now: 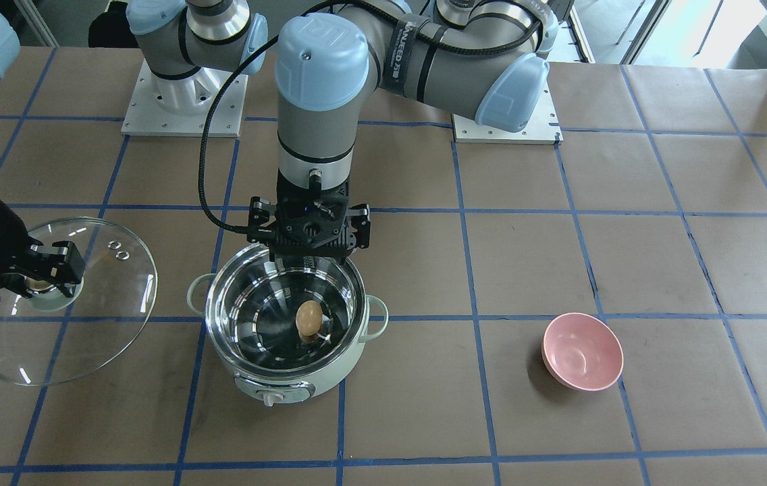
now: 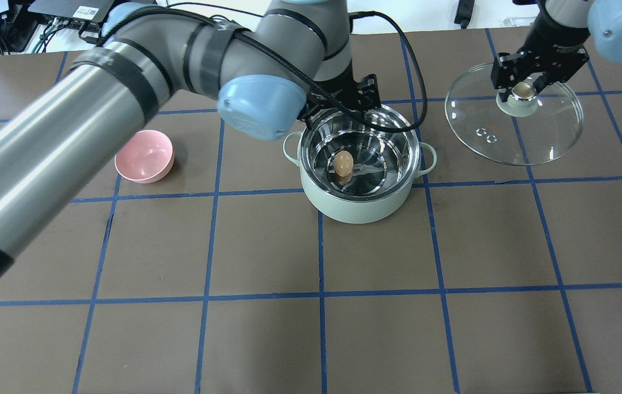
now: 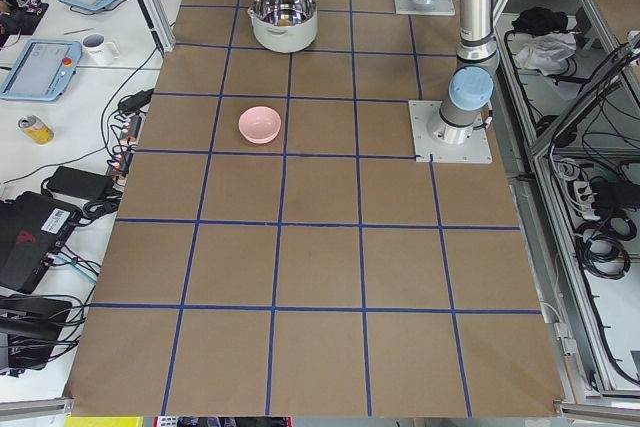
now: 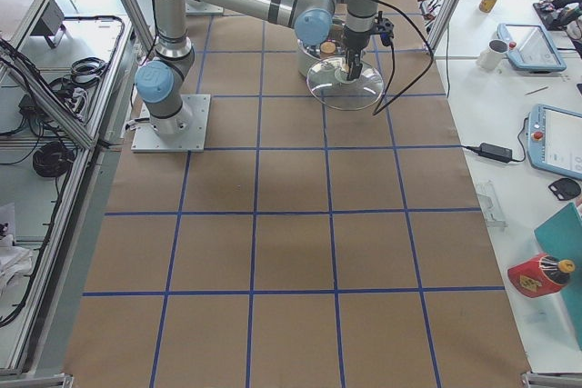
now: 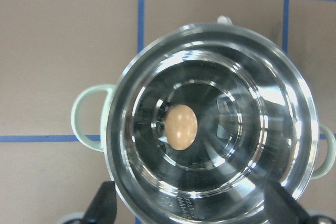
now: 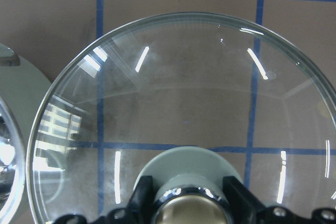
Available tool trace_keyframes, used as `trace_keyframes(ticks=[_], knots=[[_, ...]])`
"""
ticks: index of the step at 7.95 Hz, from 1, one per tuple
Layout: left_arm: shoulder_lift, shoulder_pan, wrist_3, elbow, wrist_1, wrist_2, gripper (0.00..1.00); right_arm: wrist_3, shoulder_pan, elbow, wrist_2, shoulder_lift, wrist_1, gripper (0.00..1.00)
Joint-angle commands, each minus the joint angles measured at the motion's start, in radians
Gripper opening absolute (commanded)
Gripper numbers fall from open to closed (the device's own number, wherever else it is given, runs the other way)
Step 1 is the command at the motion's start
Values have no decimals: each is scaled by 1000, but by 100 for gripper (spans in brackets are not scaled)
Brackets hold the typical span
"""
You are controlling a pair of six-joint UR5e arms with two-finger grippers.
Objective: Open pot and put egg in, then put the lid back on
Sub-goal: 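Raise the left gripper away from the pot while the right gripper brings the lid back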
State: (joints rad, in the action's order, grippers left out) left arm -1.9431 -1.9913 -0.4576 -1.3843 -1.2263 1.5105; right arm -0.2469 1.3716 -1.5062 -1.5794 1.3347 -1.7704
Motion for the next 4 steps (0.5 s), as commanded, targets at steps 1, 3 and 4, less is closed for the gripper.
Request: trace_keyframes(ticks=[1,3,4], knots=[[140,196,106,-59,-51,1,100,188,157,0,-8,3,-32,0],[244,320,259,-125,-100,5,100,308,234,-2,-2,1,-30,0],[284,360,304,-143,-140,31,100,375,283,-2,-2,-8,-30,0]])
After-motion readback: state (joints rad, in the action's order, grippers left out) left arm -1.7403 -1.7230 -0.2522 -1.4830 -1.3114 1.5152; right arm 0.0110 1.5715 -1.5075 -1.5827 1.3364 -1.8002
